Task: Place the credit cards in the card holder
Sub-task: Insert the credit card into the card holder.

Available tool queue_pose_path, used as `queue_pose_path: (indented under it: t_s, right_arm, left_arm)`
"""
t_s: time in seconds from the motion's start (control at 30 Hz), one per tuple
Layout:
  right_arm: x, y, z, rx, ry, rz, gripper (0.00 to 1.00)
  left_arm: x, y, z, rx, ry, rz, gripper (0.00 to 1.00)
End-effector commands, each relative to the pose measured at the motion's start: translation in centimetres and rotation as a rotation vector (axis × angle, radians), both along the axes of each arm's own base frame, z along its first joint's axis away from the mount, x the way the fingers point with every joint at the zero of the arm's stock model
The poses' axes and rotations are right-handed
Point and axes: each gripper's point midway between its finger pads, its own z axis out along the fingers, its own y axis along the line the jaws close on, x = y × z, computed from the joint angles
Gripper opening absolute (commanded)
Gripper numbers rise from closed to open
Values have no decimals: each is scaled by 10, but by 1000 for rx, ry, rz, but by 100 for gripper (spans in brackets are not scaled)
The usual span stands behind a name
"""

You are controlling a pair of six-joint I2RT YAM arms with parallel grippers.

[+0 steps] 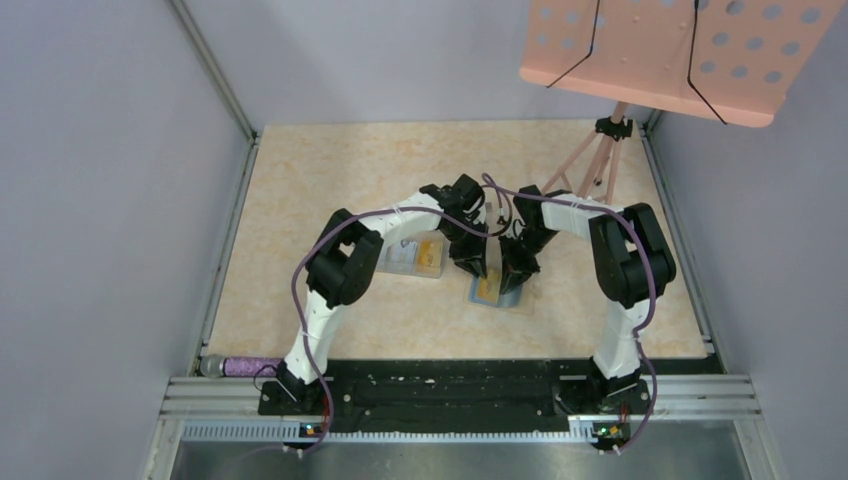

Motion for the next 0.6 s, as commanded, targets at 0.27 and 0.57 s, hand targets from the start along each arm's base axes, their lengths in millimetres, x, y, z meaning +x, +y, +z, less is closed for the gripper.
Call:
queue_pose_path:
  t_s: [0.27, 0.57]
  right_arm:
    - [3, 3, -3, -6, -11, 20, 0]
    - [27, 16, 28, 51, -112, 9, 0]
  left_arm:
    - [7, -9, 49, -60, -104, -26, 3]
    - [10, 13, 46, 27, -125, 2, 0]
